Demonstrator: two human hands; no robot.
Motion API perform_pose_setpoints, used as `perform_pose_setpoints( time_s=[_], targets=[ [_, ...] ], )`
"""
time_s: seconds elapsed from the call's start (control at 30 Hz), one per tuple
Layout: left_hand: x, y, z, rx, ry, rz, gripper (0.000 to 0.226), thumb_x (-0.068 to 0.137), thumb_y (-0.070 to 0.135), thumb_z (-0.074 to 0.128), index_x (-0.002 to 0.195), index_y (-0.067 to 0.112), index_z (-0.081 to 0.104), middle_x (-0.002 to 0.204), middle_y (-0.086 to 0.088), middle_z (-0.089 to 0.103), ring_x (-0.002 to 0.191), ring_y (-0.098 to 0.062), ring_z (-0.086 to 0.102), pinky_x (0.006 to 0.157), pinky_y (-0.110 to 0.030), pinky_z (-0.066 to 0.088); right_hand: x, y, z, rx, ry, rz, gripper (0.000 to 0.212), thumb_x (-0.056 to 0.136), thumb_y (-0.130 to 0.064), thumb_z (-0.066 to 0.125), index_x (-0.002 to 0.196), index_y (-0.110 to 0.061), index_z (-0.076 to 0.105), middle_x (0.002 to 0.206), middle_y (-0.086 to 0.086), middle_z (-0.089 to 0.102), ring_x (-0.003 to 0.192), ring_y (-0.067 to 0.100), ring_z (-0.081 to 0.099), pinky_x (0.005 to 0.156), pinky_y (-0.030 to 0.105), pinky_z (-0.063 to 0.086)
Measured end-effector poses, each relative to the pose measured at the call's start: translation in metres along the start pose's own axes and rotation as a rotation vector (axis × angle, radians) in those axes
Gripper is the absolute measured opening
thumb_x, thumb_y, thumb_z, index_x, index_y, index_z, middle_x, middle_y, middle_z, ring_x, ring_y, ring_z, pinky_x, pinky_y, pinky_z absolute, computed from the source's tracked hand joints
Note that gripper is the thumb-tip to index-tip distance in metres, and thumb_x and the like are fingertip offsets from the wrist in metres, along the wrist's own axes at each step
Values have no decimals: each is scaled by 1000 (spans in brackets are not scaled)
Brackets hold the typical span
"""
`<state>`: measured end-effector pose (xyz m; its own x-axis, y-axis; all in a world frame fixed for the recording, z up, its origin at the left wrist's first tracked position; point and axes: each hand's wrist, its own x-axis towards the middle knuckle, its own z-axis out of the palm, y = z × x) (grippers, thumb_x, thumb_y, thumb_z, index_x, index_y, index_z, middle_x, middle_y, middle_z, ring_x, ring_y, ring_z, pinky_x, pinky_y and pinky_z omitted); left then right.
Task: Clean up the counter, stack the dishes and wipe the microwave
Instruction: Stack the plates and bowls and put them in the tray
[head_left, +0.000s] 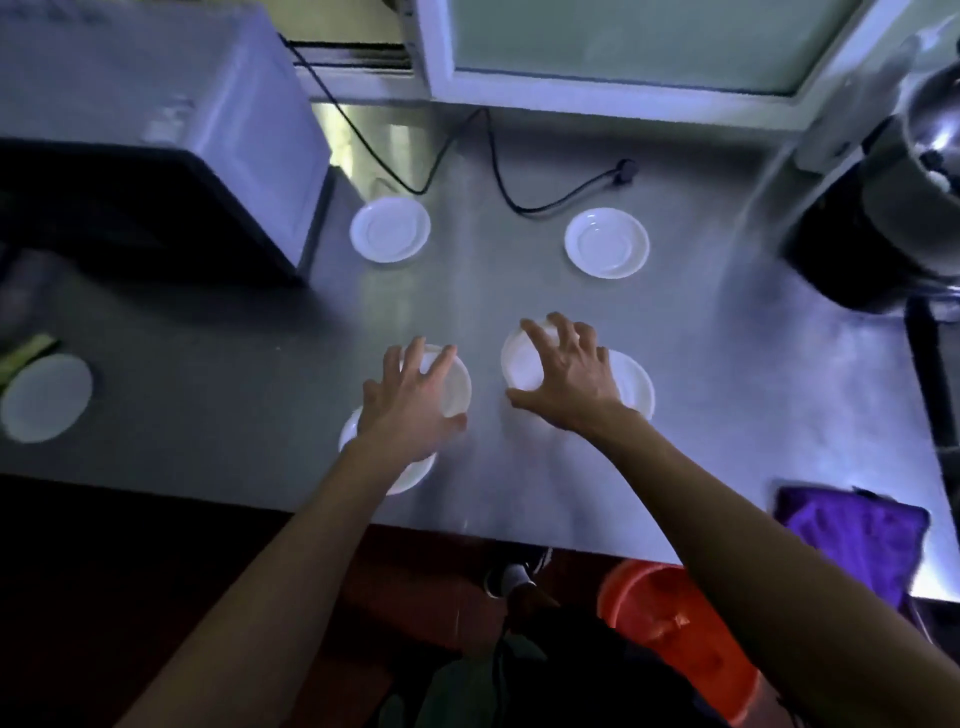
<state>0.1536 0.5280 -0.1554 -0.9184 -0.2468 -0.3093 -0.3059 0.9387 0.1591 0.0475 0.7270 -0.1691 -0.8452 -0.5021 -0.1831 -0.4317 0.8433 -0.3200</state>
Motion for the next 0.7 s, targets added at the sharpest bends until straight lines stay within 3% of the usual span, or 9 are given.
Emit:
perform_pose_setpoints(
  time_s=[0.53,0.7],
  targets=[
    [-267,-219,3,-138,191,-386,93,74,67,62,150,39,16,159,0,9,146,-31,8,106,-59,34,-122,-288,59,-109,-24,-474,96,72,-68,65,152,-35,23,159,5,21,141,33,23,104,54,36],
    [-332,-270,2,-192,224,-511,95,76,66,63,152,39,13,161,0,6,147,-30,7,107,-58,32,-156,-363,76,-129,-36,-628,98,73,-60,70,154,-34,22,159,5,21,141,33,23,103,52,37]
  ],
)
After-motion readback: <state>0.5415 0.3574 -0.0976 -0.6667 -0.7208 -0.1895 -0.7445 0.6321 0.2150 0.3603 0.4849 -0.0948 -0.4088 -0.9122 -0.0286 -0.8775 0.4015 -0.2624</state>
